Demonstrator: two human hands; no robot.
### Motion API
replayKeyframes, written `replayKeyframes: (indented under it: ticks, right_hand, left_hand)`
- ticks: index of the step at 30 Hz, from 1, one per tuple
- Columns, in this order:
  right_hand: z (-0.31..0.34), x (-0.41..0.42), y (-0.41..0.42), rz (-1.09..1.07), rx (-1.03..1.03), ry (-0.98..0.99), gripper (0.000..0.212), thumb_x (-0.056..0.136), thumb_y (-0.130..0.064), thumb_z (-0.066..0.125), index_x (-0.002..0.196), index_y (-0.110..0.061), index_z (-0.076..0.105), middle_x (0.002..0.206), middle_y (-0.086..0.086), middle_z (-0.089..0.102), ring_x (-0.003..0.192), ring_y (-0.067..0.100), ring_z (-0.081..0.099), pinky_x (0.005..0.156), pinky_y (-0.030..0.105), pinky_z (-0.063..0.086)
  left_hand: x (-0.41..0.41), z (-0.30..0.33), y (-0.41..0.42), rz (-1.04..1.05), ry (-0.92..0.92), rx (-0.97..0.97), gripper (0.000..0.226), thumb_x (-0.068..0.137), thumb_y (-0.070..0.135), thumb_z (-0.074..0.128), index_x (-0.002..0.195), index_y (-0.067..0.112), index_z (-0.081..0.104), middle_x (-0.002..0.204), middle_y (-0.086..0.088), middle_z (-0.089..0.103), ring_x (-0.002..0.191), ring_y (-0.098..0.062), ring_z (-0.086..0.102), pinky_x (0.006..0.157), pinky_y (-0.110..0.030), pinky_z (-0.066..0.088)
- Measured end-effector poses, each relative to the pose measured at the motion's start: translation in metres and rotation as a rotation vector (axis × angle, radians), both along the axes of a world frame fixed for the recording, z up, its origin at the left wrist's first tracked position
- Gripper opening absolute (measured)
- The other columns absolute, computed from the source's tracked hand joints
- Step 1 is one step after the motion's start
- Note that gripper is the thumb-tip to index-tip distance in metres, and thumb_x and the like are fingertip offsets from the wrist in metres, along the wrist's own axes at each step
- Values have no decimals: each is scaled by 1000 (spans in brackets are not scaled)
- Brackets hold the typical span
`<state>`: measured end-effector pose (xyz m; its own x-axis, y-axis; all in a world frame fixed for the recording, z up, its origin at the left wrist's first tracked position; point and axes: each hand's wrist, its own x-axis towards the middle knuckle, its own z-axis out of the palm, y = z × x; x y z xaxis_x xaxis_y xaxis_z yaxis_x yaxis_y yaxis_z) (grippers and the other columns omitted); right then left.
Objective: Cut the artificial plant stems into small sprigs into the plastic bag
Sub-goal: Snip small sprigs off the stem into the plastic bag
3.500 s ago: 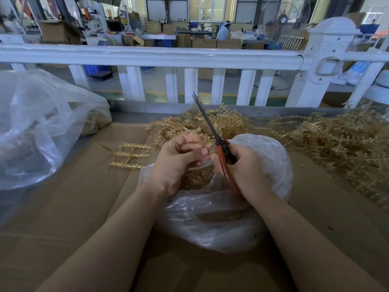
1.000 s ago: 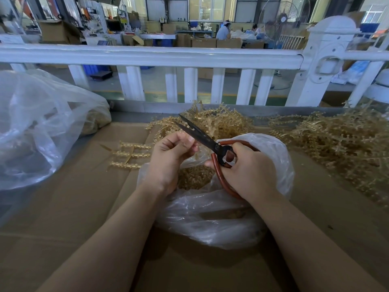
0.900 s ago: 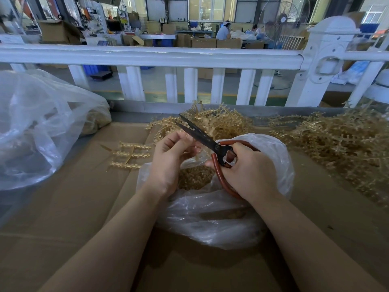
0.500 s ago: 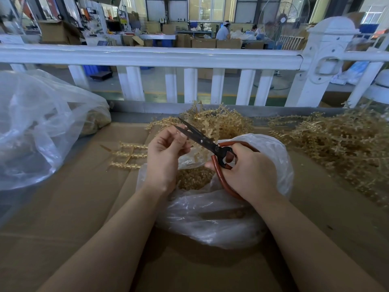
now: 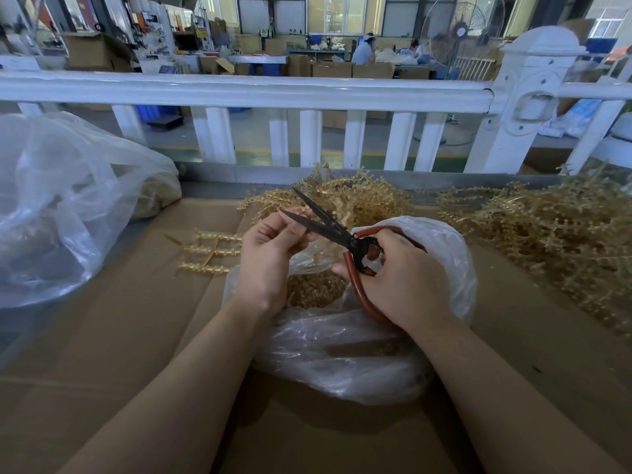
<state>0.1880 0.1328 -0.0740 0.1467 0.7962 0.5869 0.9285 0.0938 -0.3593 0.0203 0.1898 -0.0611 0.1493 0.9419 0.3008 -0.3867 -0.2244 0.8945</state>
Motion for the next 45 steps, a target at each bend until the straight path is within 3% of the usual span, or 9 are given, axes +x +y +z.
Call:
replayKeyframes:
  ticks: [7,13,18,24,31,39,45]
  right_hand:
    - [2,-1,0,-14,4,-4,68,72,-87,44,94,-26,64,87,-14,67,80,7,62,66,27,55]
    - [3,-1,-2,-61,-18,-55,67,73,-86,46,89,-24,63,80,-13,65,74,8,61,64,31,56]
    - [3,-2,-1,-74,2,-71,64,75,-85,47,84,-24,62,79,-13,67,70,8,62,61,31,56]
    - [-1,-1,0,-67,23,-63,50,82,-75,63,82,-25,61,73,-12,65,63,9,60,58,33,55]
    - [-1,-3,-1,0,32,2,66,78,-83,50,96,-22,69,78,-11,69,69,11,65,63,34,58]
    - [-2,-2,-1,44,27,21,77,75,-89,38,93,-20,67,78,-9,69,68,11,64,65,35,58]
    - [0,-3,-1,8,67,-22,81,75,-94,31,94,-23,67,75,-12,66,65,8,62,58,32,57]
  left_hand:
    - [0,1,-1,-6,28,10,16,93,-4,54,86,2,67,84,-12,62,73,-13,55,76,-24,45]
    - [1,0,0,18,-7,-22,25,90,-8,56,76,7,70,77,-10,64,73,-16,58,79,-29,49]
    - [-1,1,1,-23,-11,-50,17,91,-5,56,80,3,67,74,-6,63,66,-10,57,70,-19,49]
    - [-3,1,2,-89,-65,-86,14,90,-1,58,84,3,70,76,-5,66,66,-10,57,67,-18,49]
    - [-4,2,1,-124,-78,-97,16,87,2,58,80,7,71,75,-4,67,68,-12,57,70,-20,50]
    - [-5,2,1,-147,-70,-103,10,78,13,64,76,10,73,74,-2,67,69,-11,58,72,-22,49]
    - [-6,0,2,-141,-81,-91,8,76,11,63,78,7,70,74,-4,65,66,-11,56,71,-23,48]
